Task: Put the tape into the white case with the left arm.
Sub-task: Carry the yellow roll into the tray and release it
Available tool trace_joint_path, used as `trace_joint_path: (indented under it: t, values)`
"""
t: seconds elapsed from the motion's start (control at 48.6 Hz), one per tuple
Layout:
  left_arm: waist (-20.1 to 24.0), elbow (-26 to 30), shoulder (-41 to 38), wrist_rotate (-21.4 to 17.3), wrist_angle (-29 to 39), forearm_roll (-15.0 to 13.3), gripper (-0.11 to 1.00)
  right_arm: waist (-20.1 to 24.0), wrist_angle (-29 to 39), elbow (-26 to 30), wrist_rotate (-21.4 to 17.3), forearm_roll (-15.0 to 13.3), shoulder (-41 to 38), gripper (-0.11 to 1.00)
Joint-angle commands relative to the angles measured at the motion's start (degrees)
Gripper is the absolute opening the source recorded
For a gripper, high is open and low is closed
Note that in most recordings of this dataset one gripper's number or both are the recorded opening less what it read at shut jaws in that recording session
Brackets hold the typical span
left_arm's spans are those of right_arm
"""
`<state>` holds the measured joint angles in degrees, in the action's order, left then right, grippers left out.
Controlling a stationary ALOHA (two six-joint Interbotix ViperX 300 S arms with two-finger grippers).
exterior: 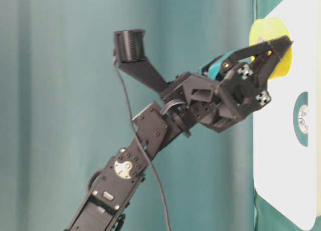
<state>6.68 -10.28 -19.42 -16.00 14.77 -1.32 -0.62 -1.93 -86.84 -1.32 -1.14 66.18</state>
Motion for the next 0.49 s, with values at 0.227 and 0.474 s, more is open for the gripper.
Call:
trace_joint_path:
  t: [0.227, 0.474]
  values:
    - [1.1, 1.8, 0.5, 0.0, -0.5, 0.1, 0.27, 0.0, -0.6, 0.6, -0.1, -0.1, -0.4, -0.09]
    - [1.1, 1.6, 0.4, 0.3, -0.4, 0.1, 0.27, -0.1, -0.6, 0.6, -0.1, -0.1, -0.4, -0.09]
